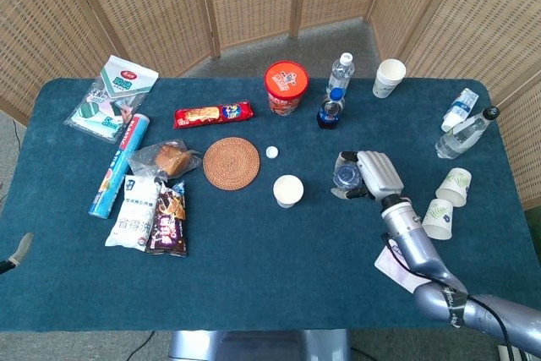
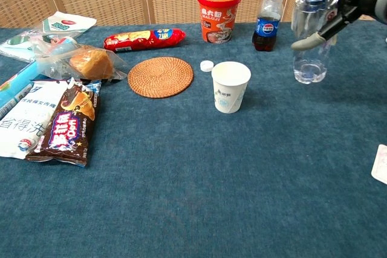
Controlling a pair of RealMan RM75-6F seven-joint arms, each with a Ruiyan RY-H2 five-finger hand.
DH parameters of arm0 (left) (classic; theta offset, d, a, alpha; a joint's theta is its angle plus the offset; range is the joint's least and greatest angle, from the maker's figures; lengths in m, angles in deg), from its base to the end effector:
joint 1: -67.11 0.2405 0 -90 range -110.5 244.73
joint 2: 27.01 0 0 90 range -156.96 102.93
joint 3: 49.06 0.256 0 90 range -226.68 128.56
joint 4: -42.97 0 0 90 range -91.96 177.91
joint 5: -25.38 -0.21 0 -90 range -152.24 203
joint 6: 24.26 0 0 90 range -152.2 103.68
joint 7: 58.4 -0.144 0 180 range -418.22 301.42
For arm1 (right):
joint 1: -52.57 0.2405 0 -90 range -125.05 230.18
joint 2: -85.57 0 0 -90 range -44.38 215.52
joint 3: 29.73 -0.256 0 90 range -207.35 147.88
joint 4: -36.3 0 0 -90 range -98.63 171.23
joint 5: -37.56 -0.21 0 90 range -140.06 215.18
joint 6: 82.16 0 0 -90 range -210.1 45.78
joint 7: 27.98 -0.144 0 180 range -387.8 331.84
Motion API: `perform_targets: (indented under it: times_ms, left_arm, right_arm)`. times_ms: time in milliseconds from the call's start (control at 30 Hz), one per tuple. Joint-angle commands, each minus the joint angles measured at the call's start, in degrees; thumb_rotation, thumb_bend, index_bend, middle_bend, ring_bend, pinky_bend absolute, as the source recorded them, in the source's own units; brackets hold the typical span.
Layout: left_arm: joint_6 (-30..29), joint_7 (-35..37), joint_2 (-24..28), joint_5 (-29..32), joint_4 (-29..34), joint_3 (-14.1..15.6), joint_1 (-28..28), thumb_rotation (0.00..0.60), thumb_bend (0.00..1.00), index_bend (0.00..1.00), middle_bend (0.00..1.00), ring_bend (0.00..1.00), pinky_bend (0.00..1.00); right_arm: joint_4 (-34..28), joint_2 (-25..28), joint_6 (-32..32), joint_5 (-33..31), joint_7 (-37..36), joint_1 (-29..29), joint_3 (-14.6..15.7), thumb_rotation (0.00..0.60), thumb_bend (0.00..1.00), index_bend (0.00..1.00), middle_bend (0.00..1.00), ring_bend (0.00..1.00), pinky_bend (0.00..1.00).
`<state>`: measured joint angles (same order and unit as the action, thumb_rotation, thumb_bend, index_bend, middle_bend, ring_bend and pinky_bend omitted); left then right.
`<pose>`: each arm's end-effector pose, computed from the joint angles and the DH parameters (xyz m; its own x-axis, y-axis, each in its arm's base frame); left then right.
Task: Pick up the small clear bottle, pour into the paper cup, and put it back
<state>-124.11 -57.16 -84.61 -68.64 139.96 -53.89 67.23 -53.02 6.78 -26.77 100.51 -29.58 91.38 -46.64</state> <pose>-0.2803 0.1558 0.2166 0.3834 -0.2497 0.8892 0.9063 -0.0836 -0.4142 -0.1607 -0.3675 0.0583 0.0776 -0.2345 0.9690 -0.9764 -0.2145 0.0262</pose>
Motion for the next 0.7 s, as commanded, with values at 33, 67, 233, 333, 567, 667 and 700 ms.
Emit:
perform_targets:
  times_ms: [33, 67, 233, 333, 567, 667, 700]
  left_arm:
    - [0.05, 0.1, -0.08, 0.08, -0.1, 0.09, 0.05, 0.371, 0.38, 0.09, 0.08, 0.0, 0.04]
    - [0.12, 0.18, -0.13, 0.13, -0.13, 0.12, 0.05, 0.373, 0.38, 0.09, 0.08, 0.0, 0.04]
    - [0.43, 0.31, -0.25, -0.07, -0.31, 0.21, -0.18, 0.371, 0.38, 0.09, 0.08, 0.0, 0.04]
    - [0.21, 0.23, -0.2, -0.4, -0.34, 0.29, -0.14, 0.37, 0.38, 0.09, 0.08, 0.0, 0.04]
    - [-0.01, 0.41, -0.18, -0.33, -0.39, 0.49, 0.14, 0.37, 0.38, 0.09, 0.08, 0.0, 0.04]
    - [0.1, 0.47, -0.16, -0.41, -0.41, 0.57, 0.1, 0.371, 0.38, 0.09, 0.08, 0.0, 0.04]
    - [0.12, 0.47, -0.15, -0.48, -0.4, 0.61, 0.09, 0.37, 0.38, 0.09, 0.08, 0.0, 0.04]
  right_arm:
    - [0.26, -1.62, 1.48, -1.6, 4.92, 1.96, -0.61, 0.6, 0.24, 0.6, 0.61, 0.6, 0.66]
    - [0.42, -1.99, 1.66, -1.88, 5.88, 2.28, -0.68, 0.6, 0.24, 0.6, 0.61, 0.6, 0.66]
    - [1.89, -3.89, 1.43, -2.91, 10.19, 4.42, -0.76, 0.6, 0.25, 0.6, 0.61, 0.6, 0.66]
    - [3.56, -5.21, 2.05, -2.44, 12.69, 5.39, -0.41, 0.6, 0.25, 0.6, 0.61, 0.6, 0.66]
    - [5.67, -7.01, 3.62, -1.21, 17.91, 6.8, 0.47, 0.6, 0.26, 0.6, 0.61, 0.6, 0.66]
    - [7.06, -7.79, 4.59, 0.19, 20.23, 7.46, 0.95, 0.6, 0.26, 0.6, 0.6, 0.6, 0.66]
    - [7.53, -8.1, 4.88, 0.56, 20.86, 7.62, 1.1, 0.6, 0.26, 0.6, 0.6, 0.6, 0.66]
